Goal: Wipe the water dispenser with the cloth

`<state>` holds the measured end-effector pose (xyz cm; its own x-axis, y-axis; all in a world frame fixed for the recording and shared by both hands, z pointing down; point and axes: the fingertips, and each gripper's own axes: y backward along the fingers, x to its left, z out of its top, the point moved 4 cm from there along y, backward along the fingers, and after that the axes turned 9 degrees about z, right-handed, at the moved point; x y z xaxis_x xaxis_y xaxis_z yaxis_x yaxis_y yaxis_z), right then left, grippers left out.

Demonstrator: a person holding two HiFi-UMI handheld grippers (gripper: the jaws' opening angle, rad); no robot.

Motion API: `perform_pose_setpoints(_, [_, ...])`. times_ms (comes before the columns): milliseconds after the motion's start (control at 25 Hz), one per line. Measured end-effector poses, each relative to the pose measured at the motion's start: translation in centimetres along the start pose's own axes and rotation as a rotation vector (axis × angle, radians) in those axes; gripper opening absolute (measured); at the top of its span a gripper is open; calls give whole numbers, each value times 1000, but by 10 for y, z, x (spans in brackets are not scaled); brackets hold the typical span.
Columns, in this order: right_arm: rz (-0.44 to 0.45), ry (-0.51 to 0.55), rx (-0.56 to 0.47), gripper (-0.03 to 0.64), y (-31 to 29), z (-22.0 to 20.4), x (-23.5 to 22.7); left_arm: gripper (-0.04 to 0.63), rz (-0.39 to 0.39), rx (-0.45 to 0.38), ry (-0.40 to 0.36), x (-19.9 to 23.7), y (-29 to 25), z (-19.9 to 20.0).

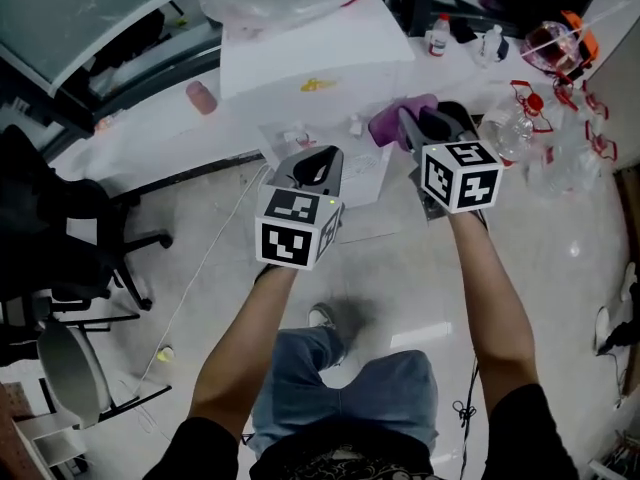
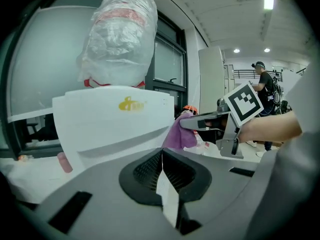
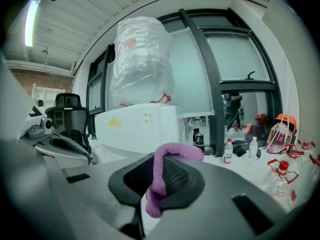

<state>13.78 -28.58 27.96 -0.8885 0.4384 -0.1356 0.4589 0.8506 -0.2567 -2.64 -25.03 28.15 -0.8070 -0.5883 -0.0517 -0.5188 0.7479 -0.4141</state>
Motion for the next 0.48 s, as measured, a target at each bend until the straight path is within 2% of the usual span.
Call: perform_pose_setpoints(480, [31,91,-16,32,-31,-91,-13,26,40,-79,1,-6,-27,-89])
